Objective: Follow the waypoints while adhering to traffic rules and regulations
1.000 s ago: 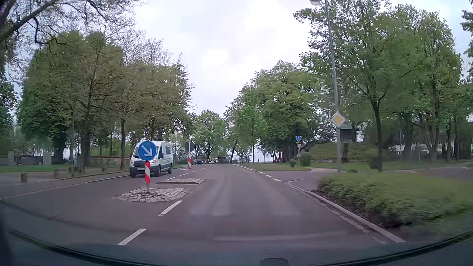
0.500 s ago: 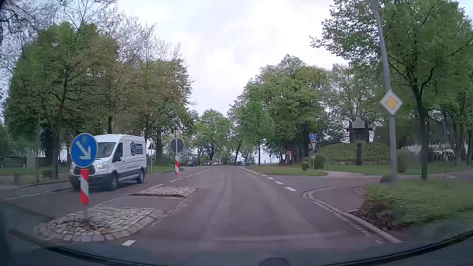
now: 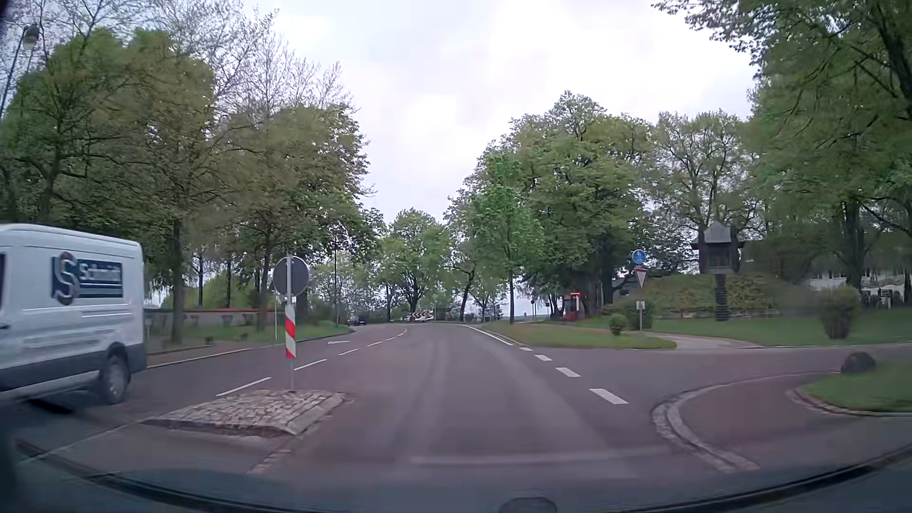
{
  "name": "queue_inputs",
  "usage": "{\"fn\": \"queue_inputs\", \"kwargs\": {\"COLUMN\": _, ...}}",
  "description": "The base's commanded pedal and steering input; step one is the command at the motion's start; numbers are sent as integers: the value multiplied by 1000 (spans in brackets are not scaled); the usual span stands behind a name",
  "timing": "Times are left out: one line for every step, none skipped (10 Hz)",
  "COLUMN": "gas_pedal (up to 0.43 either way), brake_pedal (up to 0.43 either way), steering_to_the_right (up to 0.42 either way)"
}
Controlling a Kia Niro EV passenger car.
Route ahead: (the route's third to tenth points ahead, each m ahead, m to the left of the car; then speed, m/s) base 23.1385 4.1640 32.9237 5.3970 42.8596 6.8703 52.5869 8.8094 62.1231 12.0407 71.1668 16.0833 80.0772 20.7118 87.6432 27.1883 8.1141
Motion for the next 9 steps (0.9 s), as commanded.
{"fn": "queue_inputs", "kwargs": {"gas_pedal": 157, "brake_pedal": 0, "steering_to_the_right": -20}}
{"fn": "queue_inputs", "kwargs": {"gas_pedal": 157, "brake_pedal": 0, "steering_to_the_right": -20}}
{"fn": "queue_inputs", "kwargs": {"gas_pedal": 157, "brake_pedal": 0, "steering_to_the_right": -20}}
{"fn": "queue_inputs", "kwargs": {"gas_pedal": 157, "brake_pedal": 0, "steering_to_the_right": -20}}
{"fn": "queue_inputs", "kwargs": {"gas_pedal": 157, "brake_pedal": 0, "steering_to_the_right": -19}}
{"fn": "queue_inputs", "kwargs": {"gas_pedal": 157, "brake_pedal": 0, "steering_to_the_right": -20}}
{"fn": "queue_inputs", "kwargs": {"gas_pedal": 157, "brake_pedal": 0, "steering_to_the_right": -19}}
{"fn": "queue_inputs", "kwargs": {"gas_pedal": 157, "brake_pedal": 0, "steering_to_the_right": -19}}
{"fn": "queue_inputs", "kwargs": {"gas_pedal": 157, "brake_pedal": 0, "steering_to_the_right": -19}}
